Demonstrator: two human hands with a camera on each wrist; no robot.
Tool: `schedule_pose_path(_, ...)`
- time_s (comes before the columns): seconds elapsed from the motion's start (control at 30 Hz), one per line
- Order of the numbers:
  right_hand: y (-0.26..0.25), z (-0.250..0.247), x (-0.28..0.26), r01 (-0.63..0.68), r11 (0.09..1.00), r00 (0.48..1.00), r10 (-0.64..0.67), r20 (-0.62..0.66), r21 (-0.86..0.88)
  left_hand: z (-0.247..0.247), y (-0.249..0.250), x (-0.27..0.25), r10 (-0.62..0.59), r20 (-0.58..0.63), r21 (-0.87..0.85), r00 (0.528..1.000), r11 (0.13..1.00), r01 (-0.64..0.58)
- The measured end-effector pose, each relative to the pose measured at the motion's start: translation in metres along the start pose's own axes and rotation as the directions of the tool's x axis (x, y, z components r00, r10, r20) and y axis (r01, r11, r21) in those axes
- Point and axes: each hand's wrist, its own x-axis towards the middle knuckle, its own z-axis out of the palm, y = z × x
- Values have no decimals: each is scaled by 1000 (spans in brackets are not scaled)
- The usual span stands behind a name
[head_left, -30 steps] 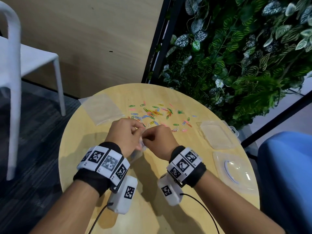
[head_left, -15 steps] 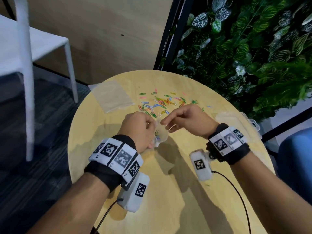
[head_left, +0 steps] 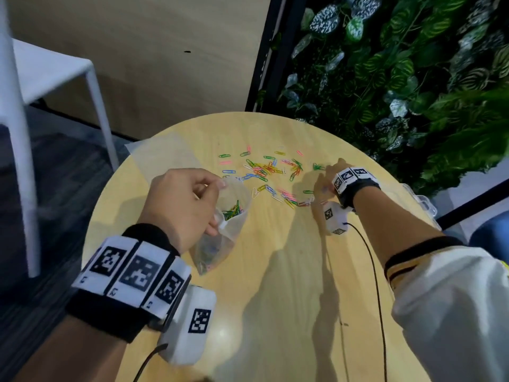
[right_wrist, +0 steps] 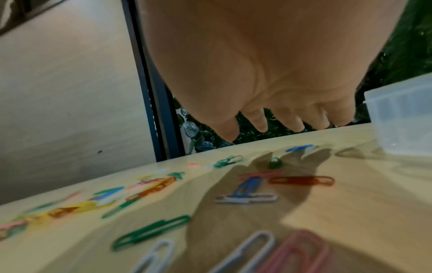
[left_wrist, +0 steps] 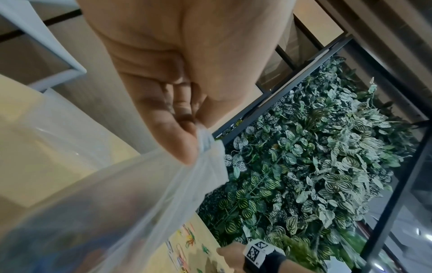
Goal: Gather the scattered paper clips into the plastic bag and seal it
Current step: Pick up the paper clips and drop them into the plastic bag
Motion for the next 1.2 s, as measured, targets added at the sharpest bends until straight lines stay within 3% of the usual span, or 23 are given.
schedule_pose_path(0.13, -11, -1, 3, 10, 992, 997, -1, 75, -126, -2, -4, 9, -28, -10, -17, 1000, 999, 27)
schedule_pose_path(0.27, -29, -7, 2, 54, 997, 996, -50, 76, -54, 5, -4, 10, -32, 13, -35, 999, 999, 32)
schedule_pose_path(0.33, -26, 19, 51, 133, 990, 988, -136, 78, 40, 9, -3, 8, -19, 17, -26, 1000, 999, 20)
schedule_pose_path(0.37, -26, 26, 68, 151, 988, 981, -151, 119, 8, 11, -2, 8, -16, 16, -23, 1000, 1000, 16)
schedule_pose_path(0.43, -32, 7, 35, 28, 999, 981, -22, 192, -29, 13, -1, 7, -17, 14, -20, 1000, 1000, 17)
schedule_pose_path(0.53, -35, -23, -46, 103, 975, 972, -57, 229, -199, 15, 0, 5, -19, 21, -20, 1000, 1000, 19)
schedule_pose_path(0.67, -36, -8, -53, 42, 999, 988, -38, 147, -21, 15, 1, 1, -10, 45, -4, 999, 1000, 10)
schedule_pose_path(0.8, -51, 21, -51, 199, 980, 973, -200, 115, 20, 14, 2, -3, -3, 59, 4, 998, 1000, 3)
schedule_pose_path(0.93, -73, 7, -91, 140, 983, 987, -148, 56, 118, 14, 2, -8, 9, 69, 18, 998, 1000, -10)
schedule_pose_path(1.1, -67, 7, -93, 116, 977, 993, -114, -25, 178, 9, 2, -9, 8, 78, 4, 997, 1000, -9)
schedule_pose_path(1.2, -45, 4, -88, 41, 894, 999, -28, -35, 445, 7, 2, -9, 11, 86, 3, 996, 1000, -11)
